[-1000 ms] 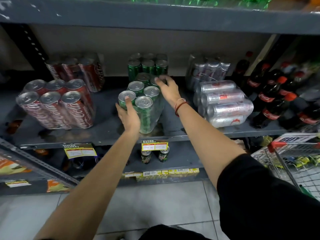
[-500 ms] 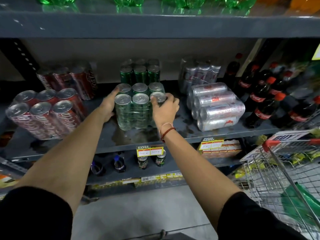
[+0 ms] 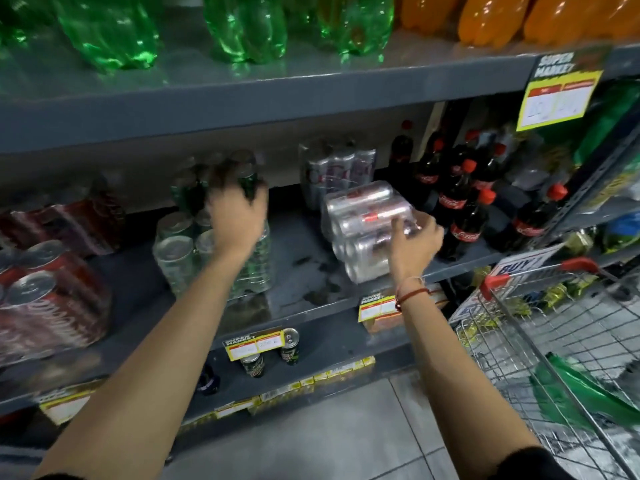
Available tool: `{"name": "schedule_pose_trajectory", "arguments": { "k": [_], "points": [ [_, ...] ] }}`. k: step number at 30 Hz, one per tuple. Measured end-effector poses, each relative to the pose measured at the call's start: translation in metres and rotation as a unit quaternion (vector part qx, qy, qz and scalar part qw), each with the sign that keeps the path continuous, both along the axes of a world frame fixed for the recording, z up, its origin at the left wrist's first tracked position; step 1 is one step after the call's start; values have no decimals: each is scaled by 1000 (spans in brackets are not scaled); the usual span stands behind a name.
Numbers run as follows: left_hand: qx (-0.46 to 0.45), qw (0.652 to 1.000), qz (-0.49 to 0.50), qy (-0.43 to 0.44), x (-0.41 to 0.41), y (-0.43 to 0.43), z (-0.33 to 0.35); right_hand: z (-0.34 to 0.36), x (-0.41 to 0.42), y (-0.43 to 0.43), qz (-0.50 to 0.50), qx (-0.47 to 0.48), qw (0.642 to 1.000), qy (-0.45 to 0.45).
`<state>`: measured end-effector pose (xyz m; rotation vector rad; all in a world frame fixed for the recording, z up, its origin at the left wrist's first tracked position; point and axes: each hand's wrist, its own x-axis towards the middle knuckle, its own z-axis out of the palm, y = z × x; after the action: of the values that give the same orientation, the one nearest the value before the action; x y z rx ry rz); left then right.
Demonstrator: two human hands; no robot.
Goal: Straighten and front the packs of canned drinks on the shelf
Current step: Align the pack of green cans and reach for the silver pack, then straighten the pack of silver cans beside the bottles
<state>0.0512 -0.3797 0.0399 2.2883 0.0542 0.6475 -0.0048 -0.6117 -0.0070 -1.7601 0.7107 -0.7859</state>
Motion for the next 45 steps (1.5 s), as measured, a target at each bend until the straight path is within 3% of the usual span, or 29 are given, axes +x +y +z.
{"name": "schedule_pose_trajectory", "arguments": {
  "k": [3, 7, 12, 15, 20, 25, 28, 31, 34, 37, 39, 40, 42, 43, 45],
  "points": [
    [30, 990, -132, 36, 17, -64, -7, -14, -3, -26, -2, 41, 998, 56],
    [69, 960, -235, 138, 47, -125, -24, -26, -1, -39, 35, 194, 976, 91],
    [228, 926, -219, 208, 75, -160, -35, -38, 1, -41, 78, 277, 953, 98],
    [248, 920, -195, 231, 80, -166, -39, -45, 4, -39, 73, 296, 948, 88],
    [238, 941, -162, 179, 77, -164, -43, -44, 3, -35, 68, 297, 952, 36],
    [143, 962, -147, 181, 75, -144, -48, -28, 0, -25, 59, 228, 972, -13],
    [-13, 976, -132, 174, 62, -127, -59, -16, 0, -19, 100, 77, 991, -40],
    [-185, 961, -128, 159, 50, -122, -71, -17, -1, -12, 148, -54, 985, -63],
    [-321, 922, -144, 163, 53, -120, -90, -27, -5, 1, 139, -162, 975, -68],
    [-460, 829, -200, 249, 98, -105, -181, -40, -4, 14, 133, -254, 956, -68],
    [-496, 794, -241, 255, 125, -105, -230, -42, -4, 18, 124, -277, 951, -66],
    [-489, 800, -239, 254, 124, -105, -227, -41, -4, 18, 122, -288, 948, -61],
    [-456, 842, -155, 241, 92, -107, -181, -35, -5, 15, 124, -303, 944, -48],
    [-443, 860, -117, 224, 71, -109, -148, -31, -6, 11, 132, -283, 949, -50],
    [-478, 860, -56, 169, 21, -119, -98, -22, -6, 1, 152, -194, 966, -74]
  ]
}}
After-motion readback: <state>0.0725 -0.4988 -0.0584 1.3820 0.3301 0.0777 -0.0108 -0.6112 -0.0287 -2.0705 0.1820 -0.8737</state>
